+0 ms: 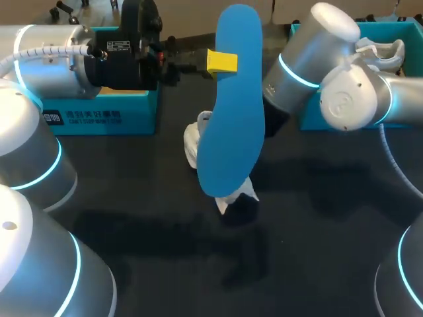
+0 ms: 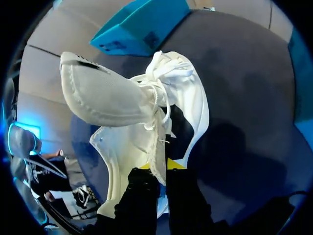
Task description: Take the shoe out of the shoebox, open the shoe tongue, remove and reinsert the insole, then place the shoe into the shoebox
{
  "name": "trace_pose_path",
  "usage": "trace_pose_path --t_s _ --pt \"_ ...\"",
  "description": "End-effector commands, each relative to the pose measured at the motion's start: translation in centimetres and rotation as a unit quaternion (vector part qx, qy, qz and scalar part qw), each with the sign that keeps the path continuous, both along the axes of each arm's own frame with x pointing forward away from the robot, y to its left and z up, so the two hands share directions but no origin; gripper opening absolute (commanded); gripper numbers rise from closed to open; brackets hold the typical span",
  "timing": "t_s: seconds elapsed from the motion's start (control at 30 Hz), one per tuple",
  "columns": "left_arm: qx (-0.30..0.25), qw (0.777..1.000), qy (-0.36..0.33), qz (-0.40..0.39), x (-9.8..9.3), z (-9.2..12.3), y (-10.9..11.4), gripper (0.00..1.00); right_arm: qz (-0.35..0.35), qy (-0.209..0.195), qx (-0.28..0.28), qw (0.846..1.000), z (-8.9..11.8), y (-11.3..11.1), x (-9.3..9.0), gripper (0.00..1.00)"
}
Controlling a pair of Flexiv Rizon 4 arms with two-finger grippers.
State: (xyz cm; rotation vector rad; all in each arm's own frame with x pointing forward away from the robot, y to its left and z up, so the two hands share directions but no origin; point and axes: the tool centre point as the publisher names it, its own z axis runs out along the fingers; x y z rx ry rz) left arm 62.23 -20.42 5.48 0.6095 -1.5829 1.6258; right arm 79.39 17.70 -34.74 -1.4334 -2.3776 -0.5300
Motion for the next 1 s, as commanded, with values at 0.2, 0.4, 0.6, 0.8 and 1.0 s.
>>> trace_pose_path --t_s 0.2,0.4,0.6,0.8,1.0 --pt "0.0 1.0 0.0 -0.001 0.1 0.0 -0.2 0.0 -0.117 -0.017 -0.024 0.993 1.0 0.5 -2.4 0.0" --pt "0.0 1.0 0.0 -0.001 0.1 0.0 -0.2 0.0 -0.17 -0.022 -0.044 0.984 0.6 0.5 -3.2 0.0" --pt "0.0 1.0 0.0 -0.001 0.1 0.0 -0.2 0.0 -0.204 -0.032 -0.052 0.977 0.2 0.2 -3.4 0.0" --pt "0.0 1.0 0.0 -0.001 0.1 0.0 -0.2 0.0 -0.214 -0.037 -0.057 0.974 -0.1 0.0 -3.2 0.0" --pt "0.0 1.0 0.0 -0.001 0.1 0.0 -0.2 0.0 -0.213 -0.038 -0.05 0.975 -1.5 0.0 -3.2 0.0"
